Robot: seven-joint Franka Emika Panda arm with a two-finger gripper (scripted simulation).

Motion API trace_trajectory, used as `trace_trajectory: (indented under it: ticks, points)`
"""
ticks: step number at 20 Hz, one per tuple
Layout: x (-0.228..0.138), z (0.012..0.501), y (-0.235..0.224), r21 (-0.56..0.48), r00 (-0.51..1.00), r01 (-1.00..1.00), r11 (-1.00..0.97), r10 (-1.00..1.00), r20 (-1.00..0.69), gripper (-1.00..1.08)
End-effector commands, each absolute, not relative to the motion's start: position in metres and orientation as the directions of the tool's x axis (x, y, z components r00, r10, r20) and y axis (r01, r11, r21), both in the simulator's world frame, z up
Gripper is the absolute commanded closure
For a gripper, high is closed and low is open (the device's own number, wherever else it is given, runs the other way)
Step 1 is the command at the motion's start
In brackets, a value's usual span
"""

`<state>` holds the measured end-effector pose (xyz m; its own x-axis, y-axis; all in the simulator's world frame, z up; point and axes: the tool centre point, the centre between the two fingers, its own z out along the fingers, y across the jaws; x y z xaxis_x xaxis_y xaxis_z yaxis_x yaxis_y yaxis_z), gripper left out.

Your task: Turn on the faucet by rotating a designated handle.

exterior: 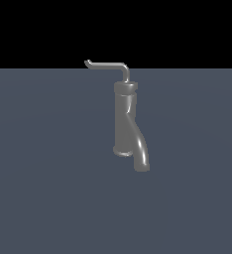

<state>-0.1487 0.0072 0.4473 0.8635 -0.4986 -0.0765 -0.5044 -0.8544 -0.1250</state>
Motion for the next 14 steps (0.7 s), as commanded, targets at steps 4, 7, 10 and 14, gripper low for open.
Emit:
trace_trajectory:
  ticks: [4, 7, 10, 14]
  points:
    - [-0.121, 0.432, 0.013, -0.111, 0.787, -0.616, -0.780, -0.608, -0.099, 1.08]
    - [-0.106, 0.422, 0.017, -0.100, 0.740, -0.673, -0.733, -0.664, -0.108, 1.08]
    - [-0.092, 0.412, 0.021, -0.087, 0.688, -0.725, -0.683, -0.717, -0.113, 1.08]
    - [-0.073, 0.398, 0.026, -0.067, 0.614, -0.789, -0.610, -0.781, -0.116, 1.08]
